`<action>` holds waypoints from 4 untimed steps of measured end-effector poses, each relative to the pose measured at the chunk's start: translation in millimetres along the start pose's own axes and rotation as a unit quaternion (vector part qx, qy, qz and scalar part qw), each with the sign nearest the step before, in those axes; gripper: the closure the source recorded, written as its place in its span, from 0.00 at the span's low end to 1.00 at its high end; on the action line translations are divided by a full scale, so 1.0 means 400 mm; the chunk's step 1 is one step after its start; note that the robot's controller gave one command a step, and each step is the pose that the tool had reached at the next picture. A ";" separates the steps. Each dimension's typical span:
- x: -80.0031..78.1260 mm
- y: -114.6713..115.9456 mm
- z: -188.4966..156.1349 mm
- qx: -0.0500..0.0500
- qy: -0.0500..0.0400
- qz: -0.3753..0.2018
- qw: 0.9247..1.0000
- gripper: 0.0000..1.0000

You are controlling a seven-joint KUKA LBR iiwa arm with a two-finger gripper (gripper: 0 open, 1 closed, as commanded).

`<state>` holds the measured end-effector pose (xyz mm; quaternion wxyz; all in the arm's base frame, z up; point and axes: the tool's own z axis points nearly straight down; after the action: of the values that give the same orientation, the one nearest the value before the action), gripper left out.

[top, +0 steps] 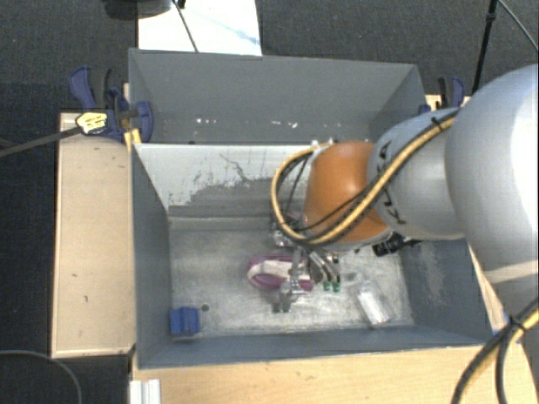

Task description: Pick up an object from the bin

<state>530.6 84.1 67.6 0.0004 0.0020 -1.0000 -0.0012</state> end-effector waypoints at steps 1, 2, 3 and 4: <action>0.030 -0.047 -0.086 0.001 -0.001 -0.011 1.000 0.00; 0.036 -0.083 -0.082 0.001 0.001 0.028 1.000 0.00; 0.034 -0.084 -0.009 0.000 -0.001 0.104 0.995 0.00; 0.080 -0.050 -0.009 0.001 -0.001 0.105 0.994 0.00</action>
Offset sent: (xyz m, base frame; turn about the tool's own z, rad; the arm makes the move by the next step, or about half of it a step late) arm -0.0124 -0.0178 0.0324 -0.0238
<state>498.7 64.0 71.0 -0.0003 -0.1032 -0.9947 -0.0004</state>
